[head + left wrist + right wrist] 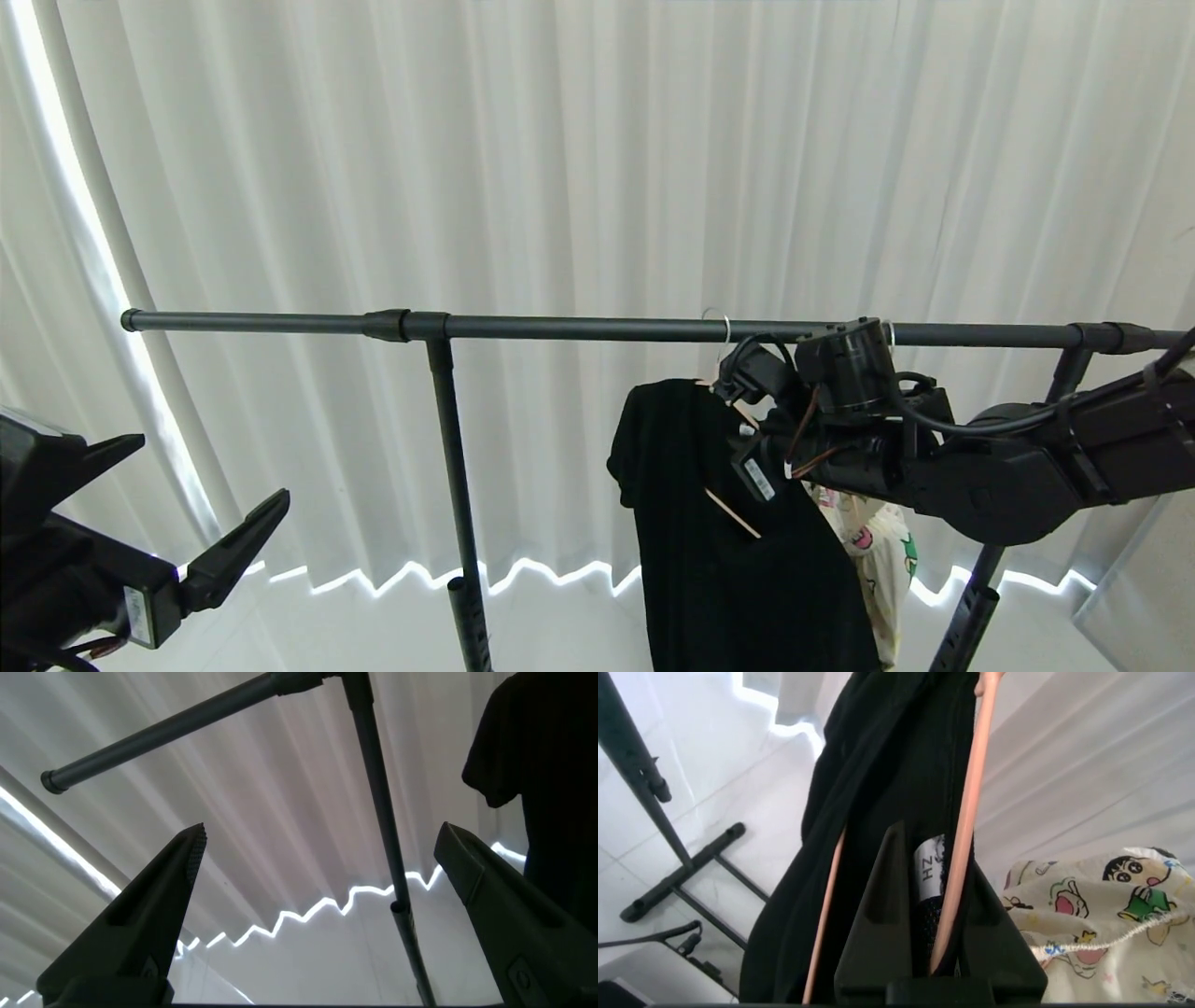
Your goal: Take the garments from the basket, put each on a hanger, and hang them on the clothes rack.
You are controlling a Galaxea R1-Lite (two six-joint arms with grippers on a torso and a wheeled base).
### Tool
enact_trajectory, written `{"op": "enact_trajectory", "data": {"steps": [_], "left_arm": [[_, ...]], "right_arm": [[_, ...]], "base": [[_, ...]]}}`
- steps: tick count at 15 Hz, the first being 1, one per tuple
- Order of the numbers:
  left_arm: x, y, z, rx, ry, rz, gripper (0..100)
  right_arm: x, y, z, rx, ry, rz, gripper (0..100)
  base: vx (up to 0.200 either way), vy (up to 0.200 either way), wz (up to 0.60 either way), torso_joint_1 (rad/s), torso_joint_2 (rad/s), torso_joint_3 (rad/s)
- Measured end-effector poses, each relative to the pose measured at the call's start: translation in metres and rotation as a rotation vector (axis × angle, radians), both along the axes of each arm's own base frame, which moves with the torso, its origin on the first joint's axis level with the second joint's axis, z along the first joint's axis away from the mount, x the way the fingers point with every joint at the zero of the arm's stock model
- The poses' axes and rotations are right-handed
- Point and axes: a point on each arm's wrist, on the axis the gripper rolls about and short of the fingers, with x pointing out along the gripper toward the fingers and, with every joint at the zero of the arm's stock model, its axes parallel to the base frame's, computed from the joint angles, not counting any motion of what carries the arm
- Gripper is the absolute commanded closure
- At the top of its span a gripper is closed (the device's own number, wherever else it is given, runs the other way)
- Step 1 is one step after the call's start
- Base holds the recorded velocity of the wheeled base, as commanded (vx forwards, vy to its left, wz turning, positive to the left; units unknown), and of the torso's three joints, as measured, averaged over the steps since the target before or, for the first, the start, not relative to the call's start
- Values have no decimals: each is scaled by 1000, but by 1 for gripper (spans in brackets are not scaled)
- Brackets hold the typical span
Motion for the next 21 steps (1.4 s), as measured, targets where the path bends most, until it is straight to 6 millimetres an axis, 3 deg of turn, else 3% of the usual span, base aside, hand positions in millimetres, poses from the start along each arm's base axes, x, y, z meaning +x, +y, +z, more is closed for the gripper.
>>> {"op": "enact_trajectory", "data": {"steps": [6, 12, 15, 21], "left_arm": [[-1, 0, -3, 1, 13, 0, 0], [2, 1, -8, -65, 48, 28, 0], [5, 4, -9, -65, 60, 64, 0], [8, 14, -9, -100, 60, 159, 0]], "right_arm": [[-1, 1, 10, 65, -36, -12, 0], [-32, -22, 56, 172, -51, -45, 0], [-54, -56, 76, 146, -61, -120, 0], [-100, -167, 102, -79, -71, -471, 0]], "base": [[0, 0, 0, 0, 0, 0], [0, 0, 0, 0, 0, 0], [0, 0, 0, 0, 0, 0], [0, 0, 0, 0, 0, 0]]}}
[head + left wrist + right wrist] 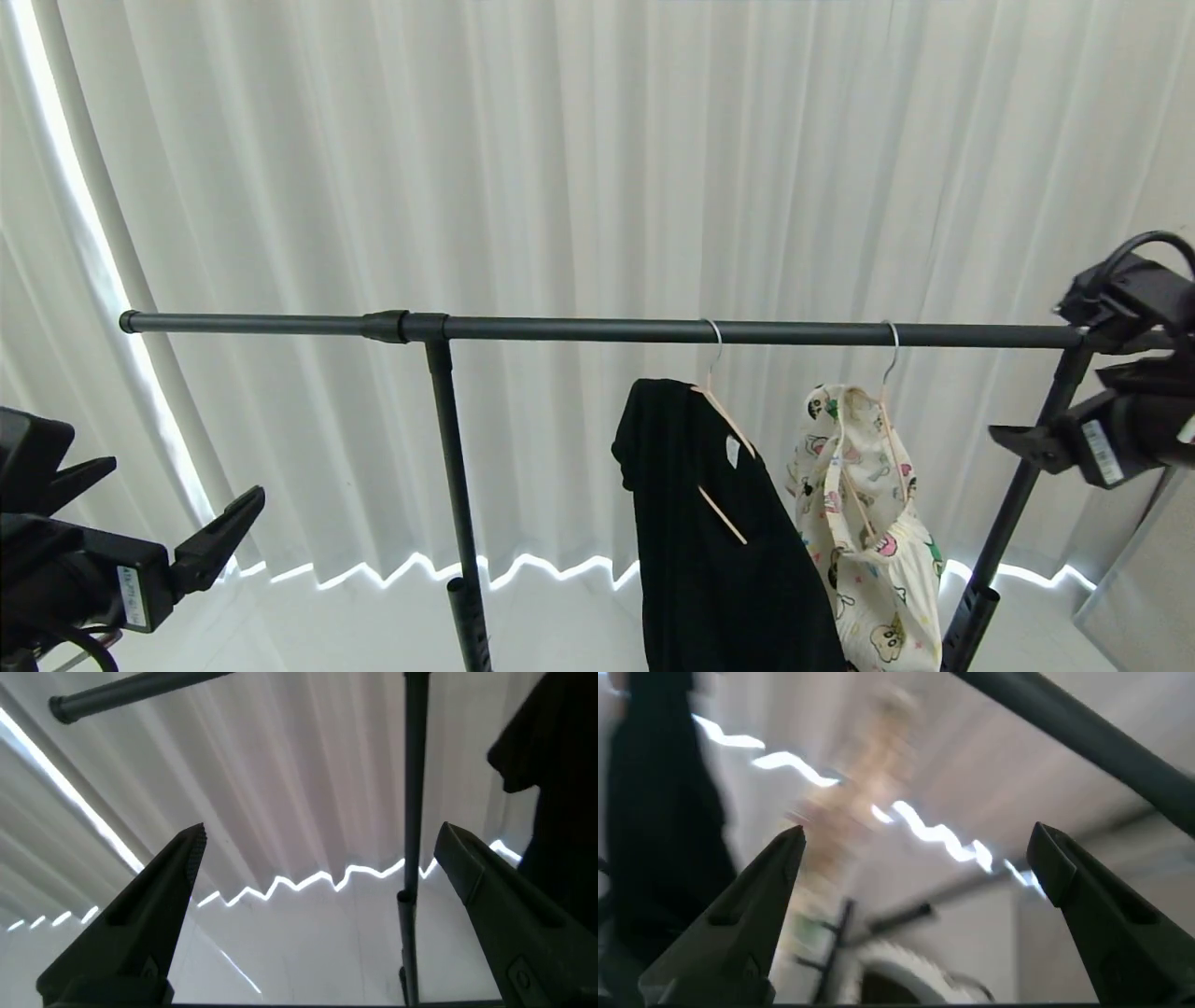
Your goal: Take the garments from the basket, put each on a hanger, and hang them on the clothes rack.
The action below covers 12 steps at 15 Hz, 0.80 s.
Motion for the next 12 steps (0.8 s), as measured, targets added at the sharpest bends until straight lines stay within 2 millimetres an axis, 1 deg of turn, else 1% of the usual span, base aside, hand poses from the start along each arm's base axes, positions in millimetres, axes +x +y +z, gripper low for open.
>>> {"op": "enact_trajectory", "data": {"steps": [1, 2, 5, 7, 9, 12], "left_arm": [[0, 2, -1, -2, 2, 19, 0], [-1, 4, -2, -2, 4, 37, 0], [-1, 9, -4, -2, 15, 81, 0], [0, 12, -6, -1, 28, 107, 0], [-1, 14, -8, -1, 36, 121, 0], [-1, 14, -9, -1, 38, 126, 0]], "right_arm": [[-8, -13, 2, -24, -28, -45, 0], [-15, -22, 4, -25, -83, -76, 0], [-24, -37, 10, 8, -262, -156, 0], [-26, -46, 8, 12, -312, -209, 0], [-27, -52, 2, 5, -304, -247, 0], [-27, -54, 0, 2, -301, -258, 0]], "base": [[0, 0, 0, 0, 0, 0], [0, 0, 0, 0, 0, 0], [0, 0, 0, 0, 0, 0], [-200, 0, 0, 5, 2, 2], [-200, 0, 0, 19, 7, -5], [-200, 0, 0, -7, 2, 10]]}}
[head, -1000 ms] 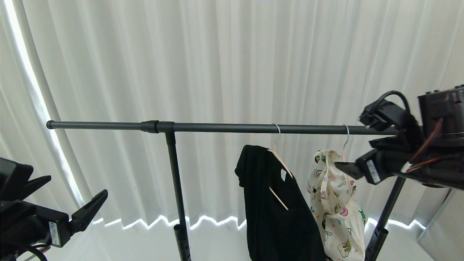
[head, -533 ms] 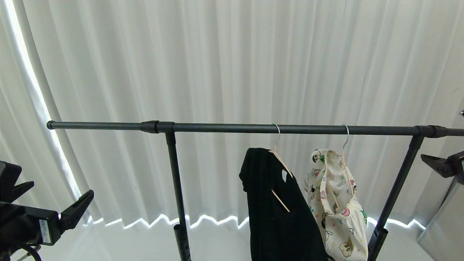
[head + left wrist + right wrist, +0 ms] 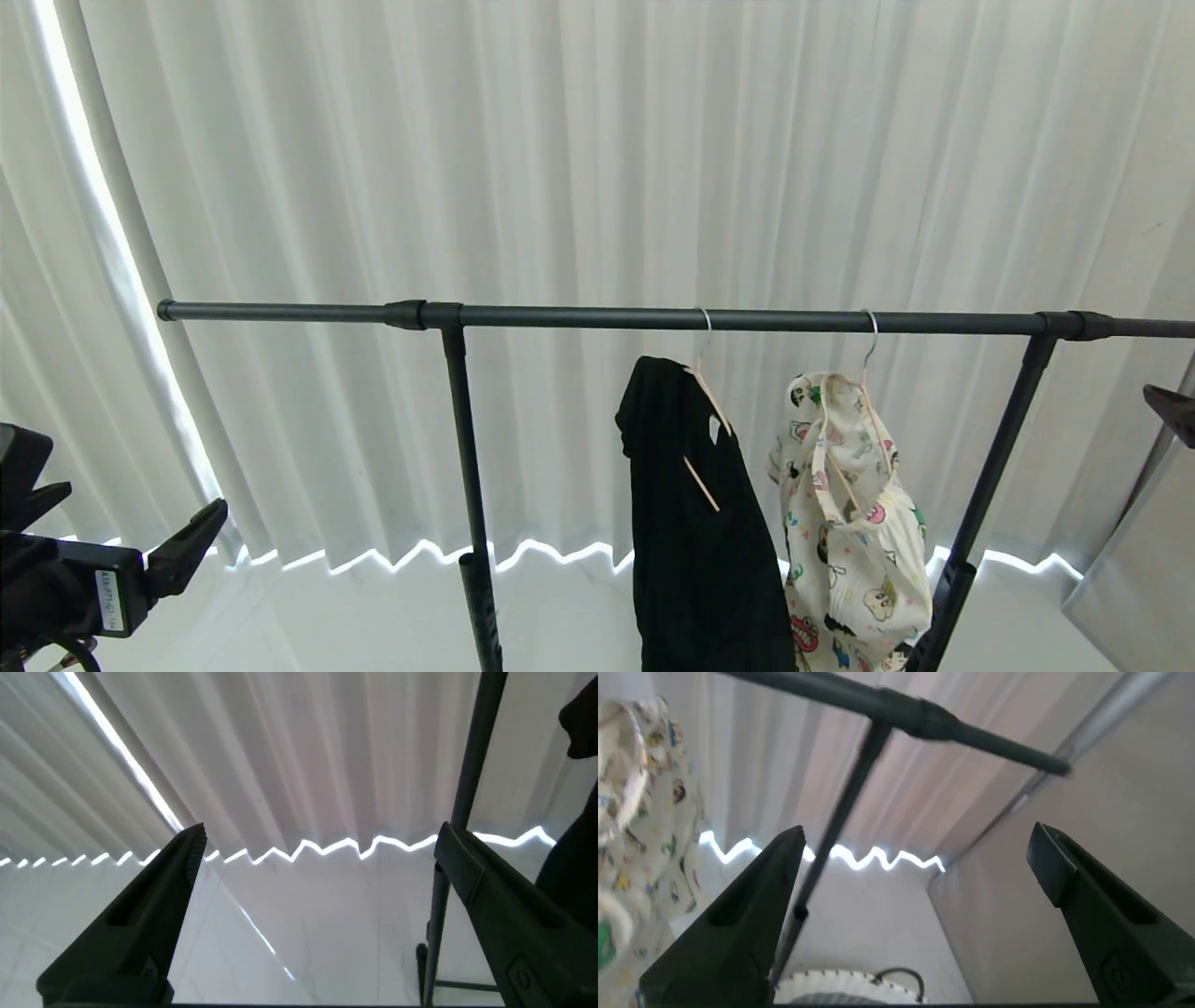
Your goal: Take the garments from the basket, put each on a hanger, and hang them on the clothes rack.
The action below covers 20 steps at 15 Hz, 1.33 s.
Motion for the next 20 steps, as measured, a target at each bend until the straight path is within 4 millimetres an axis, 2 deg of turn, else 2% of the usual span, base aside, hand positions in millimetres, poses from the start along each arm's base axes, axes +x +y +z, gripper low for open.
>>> {"op": "enact_trajectory", "data": {"steps": [3, 7, 10, 13, 16, 20], "left_arm": [[0, 0, 1, 0, -2, 2, 0], [-2, 0, -4, -5, 13, 4, 0], [-12, -1, -16, -9, 38, 5, 0], [-40, -3, -38, -1, 54, 22, 0], [-72, -4, -56, 18, 82, 82, 0], [-107, -6, -74, 29, 46, 109, 0]], "right_arm": [[1, 0, -1, -1, 2, 0, 0], [2, 0, -4, -2, 11, -1, 0], [-1, 0, -14, -3, 16, -2, 0], [-18, -4, -37, -5, 38, -24, 0], [-49, -10, -62, -6, 52, -64, 0], [-83, -13, -87, -5, 36, -100, 0]], "base": [[-200, 0, 0, 1, 2, 1], [0, 0, 0, 0, 0, 0], [0, 0, 0, 0, 0, 0], [0, 0, 0, 0, 0, 0], [0, 0, 0, 0, 0, 0], [0, 0, 0, -182, 403, 215]]}}
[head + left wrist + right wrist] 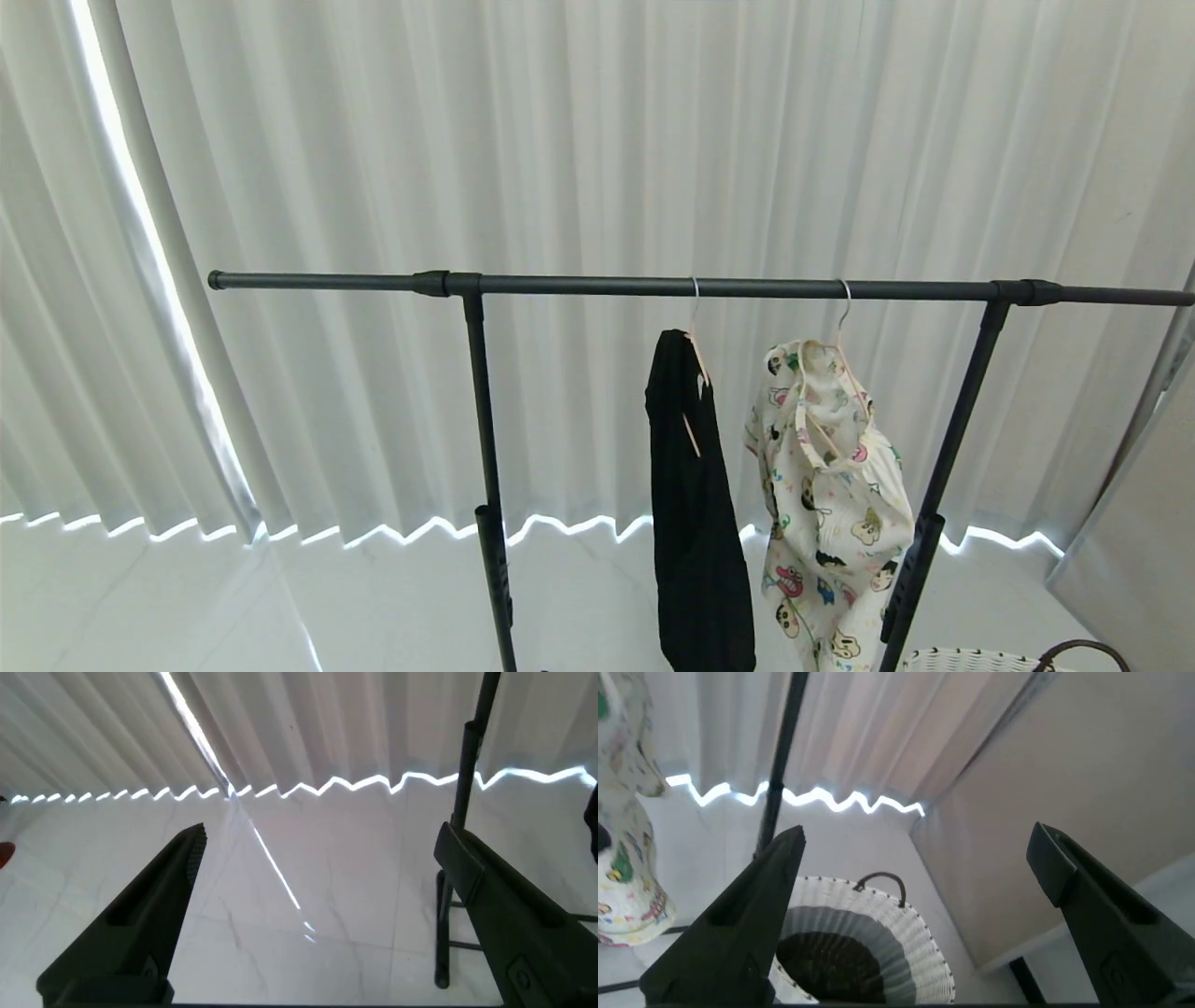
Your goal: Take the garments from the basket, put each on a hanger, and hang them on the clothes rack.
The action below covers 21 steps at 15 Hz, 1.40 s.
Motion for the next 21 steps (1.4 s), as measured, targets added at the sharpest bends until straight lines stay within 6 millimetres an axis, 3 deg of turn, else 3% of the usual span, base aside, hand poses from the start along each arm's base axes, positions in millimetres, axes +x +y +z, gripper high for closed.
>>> {"op": "enact_trajectory", "data": {"steps": [7, 12, 17, 20, 21], "left_arm": [[-22, -2, -2, -30, -240, 17, 0], [-24, -2, -3, -55, -278, 23, 0], [-24, -3, -3, -97, -284, -109, 0], [-24, -2, -5, -318, -295, -185, 0], [-24, -1, -6, -332, -292, -193, 0]], "right_arm": [[-43, -1, -41, 38, -68, -75, 0], [-81, 3, -71, 98, -116, -80, 0], [-90, 4, -72, 139, -234, -82, 0], [-90, 5, -73, 165, -252, -32, 0], [-89, 7, -72, 179, -266, 61, 0]], "base": [[0, 0, 0, -224, 503, 277], [0, 0, 0, -36, 80, 46], [0, 0, 0, 0, 0, 0], [0, 0, 0, 0, 0, 0], [0, 0, 0, 0, 0, 0]]}}
